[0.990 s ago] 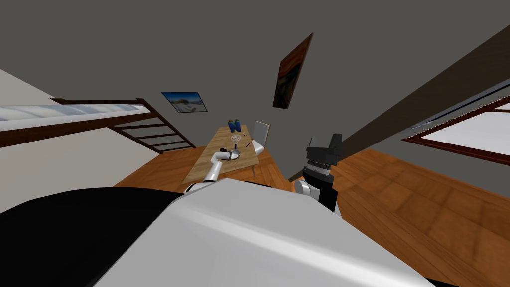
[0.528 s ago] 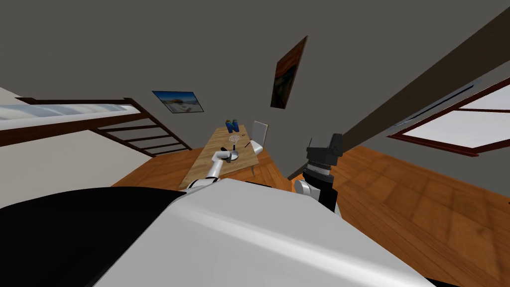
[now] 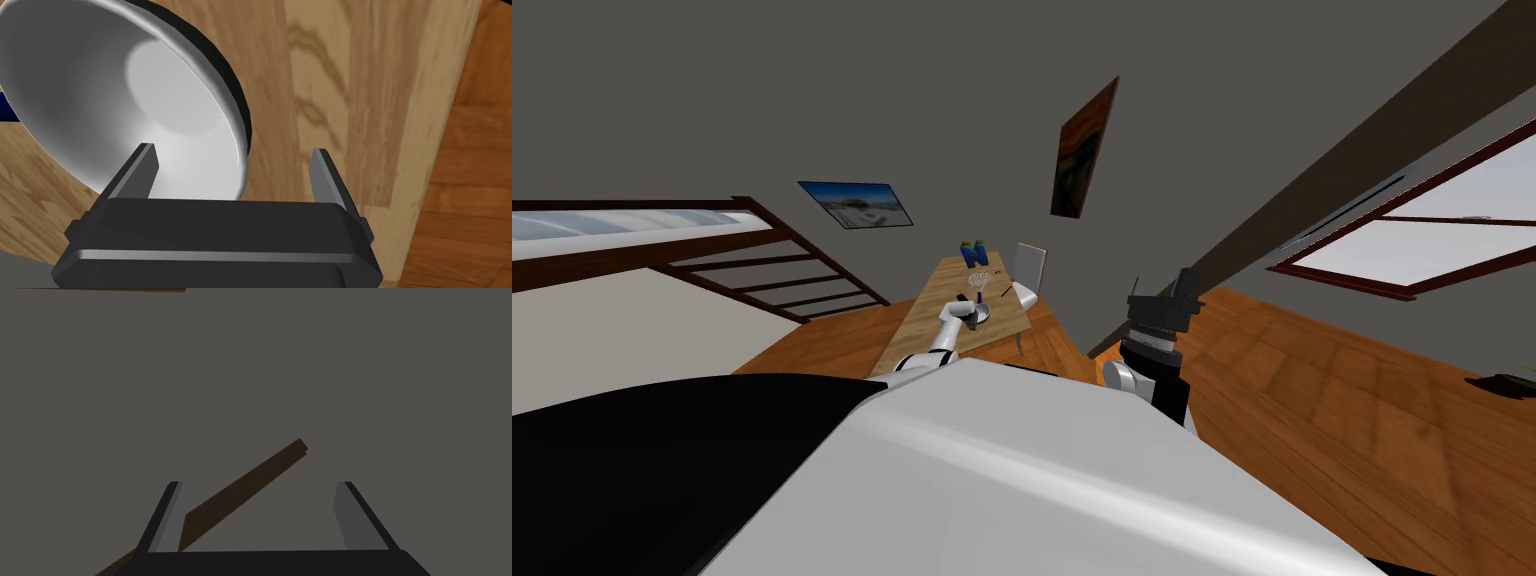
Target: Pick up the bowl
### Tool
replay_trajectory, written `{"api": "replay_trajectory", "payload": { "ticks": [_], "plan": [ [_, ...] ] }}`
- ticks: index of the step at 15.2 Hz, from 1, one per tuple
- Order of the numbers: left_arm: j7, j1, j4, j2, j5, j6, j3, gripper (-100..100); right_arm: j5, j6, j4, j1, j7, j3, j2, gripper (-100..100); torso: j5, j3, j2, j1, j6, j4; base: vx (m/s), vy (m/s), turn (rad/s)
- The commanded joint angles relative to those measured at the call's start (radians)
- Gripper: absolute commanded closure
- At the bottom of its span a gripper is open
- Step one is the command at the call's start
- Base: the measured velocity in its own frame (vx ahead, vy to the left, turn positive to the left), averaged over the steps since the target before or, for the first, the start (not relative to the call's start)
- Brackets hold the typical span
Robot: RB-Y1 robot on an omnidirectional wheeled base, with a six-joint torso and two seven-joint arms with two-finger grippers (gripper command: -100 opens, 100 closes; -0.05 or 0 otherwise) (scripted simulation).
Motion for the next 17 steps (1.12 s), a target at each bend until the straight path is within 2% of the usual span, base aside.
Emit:
{"api": "replay_trajectory", "payload": {
  "ticks": [1, 2, 6, 7, 8, 12, 13, 16, 17],
  "plan": [
    [0.0, 0.0, 0.0, 0.0, 0.0, 0.0, 0.0, -100, 0.0, 0.0, 0.0, 0.0, 0.0, 0.0, 0.0, 0, 0.0, 0.0, 0.0, 0.0, 0.0, 0.0, 0.005, 0.016, -0.026],
    [0.009, 0.001, 0.03, -0.005, -0.005, -0.028, -0.003, -100, 0.0, 0.0, 0.0, 0.0, 0.0, 0.0, 0.0, 0, 0.0, 0.0, 0.0, 0.0, 0.0, 0.0, 0.005, 0.021, -0.042],
    [0.021, 0.003, 0.074, -0.011, -0.013, -0.077, -0.009, -100, 0.0, 0.0, 0.0, 0.0, 0.0, 0.0, 0.0, 0, 0.0, 0.0, 0.0, 0.0, 0.0, 0.0, 0.01, 0.033, -0.052],
    [0.017, -0.002, 0.067, -0.009, -0.011, -0.062, -0.007, -100, 0.0, 0.0, 0.0, 0.0, 0.0, 0.0, 0.0, 0, 0.0, 0.0, 0.0, 0.001, 0.0, 0.0, 0.006, 0.019, -0.017],
    [0.018, -0.002, 0.07, -0.009, -0.011, -0.067, -0.007, 100, 0.0, 0.0, 0.0, 0.0, 0.0, 0.0, 0.0, 0, 0.0, 0.0, 0.0, 0.0, 0.0, 0.0, 0.002, 0.008, -0.001],
    [0.019, -0.002, 0.07, -0.009, -0.011, -0.067, -0.007, 100, 0.0, 0.0, 0.0, 0.0, 0.0, 0.0, 0.0, 0, 0.0, 0.0, 0.0, -0.001, 0.0, 0.0, -0.001, 0.0, 0.003],
    [0.011, 0.001, 0.037, -0.006, -0.006, -0.036, -0.004, 100, 0.0, 0.0, 0.0, 0.0, 0.0, 0.0, 0.0, 0, -0.001, 0.0, 0.0, -0.002, 0.0, 0.0, -0.005, -0.018, 0.051],
    [0.0, -0.001, 0.001, -0.001, 0.0, 0.006, 0.001, 100, 0.0, 0.0, 0.0, 0.0, 0.0, 0.0, 0.0, 0, -0.002, 0.001, 0.001, -0.005, 0.0, 0.001, -0.009, -0.038, 0.062],
    [0.006, 0.0, 0.014, -0.003, -0.004, -0.013, -0.002, 100, 0.0, 0.0, 0.0, 0.0, 0.0, 0.0, 0.0, 0, -0.002, 0.001, 0.002, -0.005, 0.0, 0.001, -0.007, -0.021, 0.021]
  ]
}}
